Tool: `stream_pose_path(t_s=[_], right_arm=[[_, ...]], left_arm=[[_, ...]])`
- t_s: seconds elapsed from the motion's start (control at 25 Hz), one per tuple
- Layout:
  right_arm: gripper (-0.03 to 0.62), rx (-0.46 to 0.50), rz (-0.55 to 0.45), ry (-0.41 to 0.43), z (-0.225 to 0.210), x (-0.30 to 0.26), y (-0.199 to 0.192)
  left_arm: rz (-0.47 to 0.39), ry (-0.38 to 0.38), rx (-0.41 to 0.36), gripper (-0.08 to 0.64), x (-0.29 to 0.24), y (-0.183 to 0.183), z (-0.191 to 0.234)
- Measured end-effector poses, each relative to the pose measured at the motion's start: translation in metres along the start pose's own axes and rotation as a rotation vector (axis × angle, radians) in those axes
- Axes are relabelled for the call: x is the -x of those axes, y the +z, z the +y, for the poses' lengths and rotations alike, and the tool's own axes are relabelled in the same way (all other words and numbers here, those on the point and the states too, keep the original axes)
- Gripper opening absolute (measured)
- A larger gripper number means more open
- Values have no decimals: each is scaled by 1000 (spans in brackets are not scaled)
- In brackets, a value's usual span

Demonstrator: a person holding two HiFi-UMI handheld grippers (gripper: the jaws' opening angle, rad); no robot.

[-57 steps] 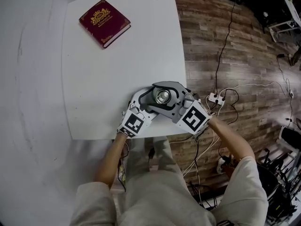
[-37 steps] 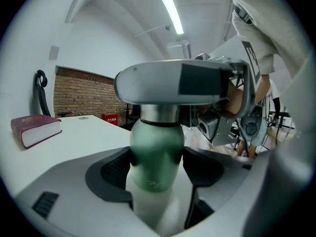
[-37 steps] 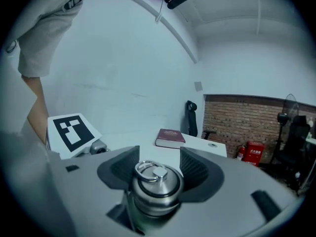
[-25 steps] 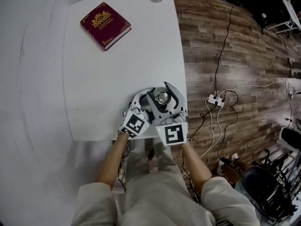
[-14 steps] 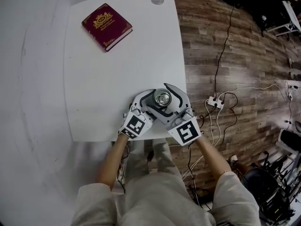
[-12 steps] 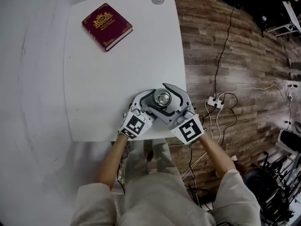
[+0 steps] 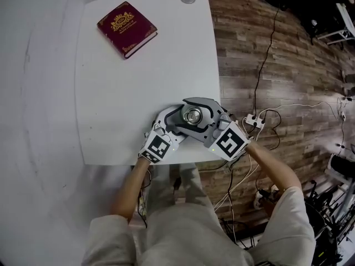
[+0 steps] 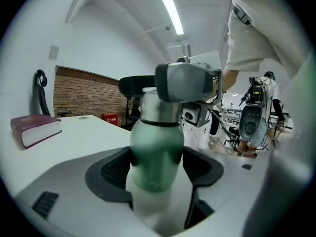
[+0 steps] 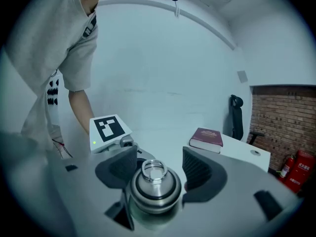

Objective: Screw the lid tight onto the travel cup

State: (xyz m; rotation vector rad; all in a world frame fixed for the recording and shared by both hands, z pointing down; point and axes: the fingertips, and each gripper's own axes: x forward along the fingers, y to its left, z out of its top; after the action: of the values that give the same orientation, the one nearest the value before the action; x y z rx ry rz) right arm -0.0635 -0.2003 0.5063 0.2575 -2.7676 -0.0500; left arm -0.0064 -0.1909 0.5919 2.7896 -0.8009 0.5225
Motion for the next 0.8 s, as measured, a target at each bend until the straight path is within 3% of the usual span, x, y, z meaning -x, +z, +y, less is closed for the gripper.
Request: stream_pose_path(t_s=[0.24, 0.48, 0.8], right_arm=[[265, -3, 13, 71, 5, -3, -1], [252, 3, 13, 72, 6, -3, -2], [247, -51, -13, -74, -3, -1, -2]], left_arm=[[-1, -1, 2, 319, 0, 0, 0], [0, 0, 1, 319, 0, 0, 0], [1, 1, -1, 319, 0, 0, 0]])
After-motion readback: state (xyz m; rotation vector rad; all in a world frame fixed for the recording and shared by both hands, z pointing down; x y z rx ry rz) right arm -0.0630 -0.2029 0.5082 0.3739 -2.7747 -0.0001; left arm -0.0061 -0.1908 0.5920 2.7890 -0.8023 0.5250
